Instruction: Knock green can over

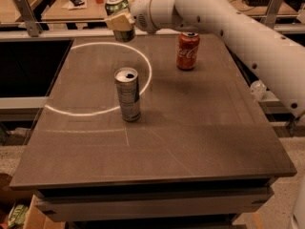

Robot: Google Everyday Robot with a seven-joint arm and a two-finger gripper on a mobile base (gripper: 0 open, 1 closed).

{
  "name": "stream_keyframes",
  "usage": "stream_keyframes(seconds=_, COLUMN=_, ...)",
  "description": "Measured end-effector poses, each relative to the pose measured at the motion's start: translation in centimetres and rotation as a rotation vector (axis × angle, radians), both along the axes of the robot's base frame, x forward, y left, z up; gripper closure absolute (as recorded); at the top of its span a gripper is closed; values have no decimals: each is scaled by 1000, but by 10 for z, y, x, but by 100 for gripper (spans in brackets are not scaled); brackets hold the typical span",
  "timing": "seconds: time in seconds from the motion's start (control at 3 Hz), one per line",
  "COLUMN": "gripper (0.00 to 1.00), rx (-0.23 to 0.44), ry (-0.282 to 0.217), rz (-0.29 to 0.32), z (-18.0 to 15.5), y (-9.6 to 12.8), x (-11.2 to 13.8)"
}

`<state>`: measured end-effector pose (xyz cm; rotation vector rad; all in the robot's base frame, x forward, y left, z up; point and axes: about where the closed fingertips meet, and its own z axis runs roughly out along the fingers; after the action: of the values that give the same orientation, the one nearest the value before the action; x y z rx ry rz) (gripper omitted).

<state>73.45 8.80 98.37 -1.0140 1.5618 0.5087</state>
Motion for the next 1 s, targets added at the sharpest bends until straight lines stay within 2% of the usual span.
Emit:
stream_keyframes(seconds=0.33, gripper=100, rx=-69, ry=-45, rz=15, z=40, y=-39, x=-40)
stream_keyframes(seconds=0.67, gripper=100, rx=-135, ry=-96, rz=53, z=66, y=-69, x=-78)
stream_keyframes(seconds=1.0, gripper=100, rx=-234, ry=-162, rz=117, z=81, y=-95, x=-108)
